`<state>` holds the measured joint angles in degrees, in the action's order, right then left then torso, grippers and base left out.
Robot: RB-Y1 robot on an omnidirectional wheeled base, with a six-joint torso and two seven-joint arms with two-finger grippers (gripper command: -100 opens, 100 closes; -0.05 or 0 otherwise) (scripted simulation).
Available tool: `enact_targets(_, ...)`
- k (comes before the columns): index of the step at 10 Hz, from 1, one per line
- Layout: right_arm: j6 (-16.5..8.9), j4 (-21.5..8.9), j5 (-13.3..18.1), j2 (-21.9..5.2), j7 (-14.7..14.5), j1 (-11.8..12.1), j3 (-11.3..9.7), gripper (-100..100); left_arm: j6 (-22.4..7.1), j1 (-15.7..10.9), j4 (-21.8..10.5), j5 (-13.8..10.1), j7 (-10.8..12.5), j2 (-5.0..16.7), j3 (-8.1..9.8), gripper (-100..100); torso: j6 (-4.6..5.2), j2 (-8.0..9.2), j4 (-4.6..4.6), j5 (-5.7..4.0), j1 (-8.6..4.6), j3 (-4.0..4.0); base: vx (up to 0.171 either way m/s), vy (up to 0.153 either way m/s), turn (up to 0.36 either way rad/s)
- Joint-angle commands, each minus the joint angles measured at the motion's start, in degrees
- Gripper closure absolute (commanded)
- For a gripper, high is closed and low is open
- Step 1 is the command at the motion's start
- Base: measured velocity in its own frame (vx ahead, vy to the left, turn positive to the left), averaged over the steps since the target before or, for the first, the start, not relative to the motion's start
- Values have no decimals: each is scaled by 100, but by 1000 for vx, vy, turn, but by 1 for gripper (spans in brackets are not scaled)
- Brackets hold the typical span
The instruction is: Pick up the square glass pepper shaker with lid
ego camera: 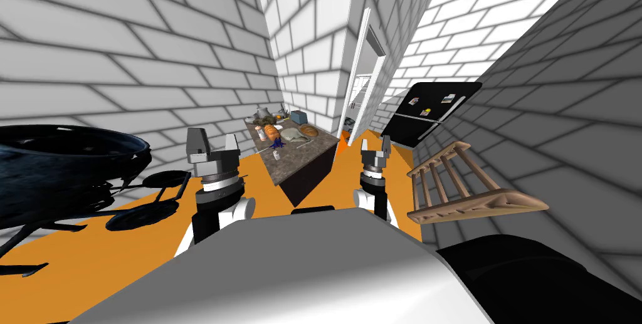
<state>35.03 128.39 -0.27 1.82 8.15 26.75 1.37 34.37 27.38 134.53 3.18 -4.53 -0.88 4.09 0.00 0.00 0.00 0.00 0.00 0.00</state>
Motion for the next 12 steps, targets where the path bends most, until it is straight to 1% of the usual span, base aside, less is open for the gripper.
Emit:
enact_targets(1, 0, 0, 0, 0, 0, 0, 0, 0, -37, -8, -57, 40, 16, 197, 1, -100, 0, 0, 0, 0, 0, 0, -6, 3, -27)
enact_targets(3, 0, 0, 0, 0, 0, 0, 0, 0, -126, -25, -184, 135, 52, 497, 3, -100, 1, 4, 1, 1, 6, 2, -15, 16, -57)
enact_targets(6, 0, 0, 0, 0, 0, -1, 0, 0, -344, -61, -474, 369, 130, 944, 9, -100, 1, 10, 2, 3, 16, 6, -27, 33, -74)
enact_targets(9, 0, 0, 0, -1, 0, -1, 0, 0, -644, -105, -842, 688, 227, 1368, 17, -100, 0, 17, 4, 5, 21, 9, -42, 46, -86)
enact_targets(12, 0, 0, 0, -1, 0, -1, 0, 0, -990, -151, -1250, 1061, 339, 1783, 19, -100, 0, 18, 4, 5, 22, 11, -52, 48, -106)
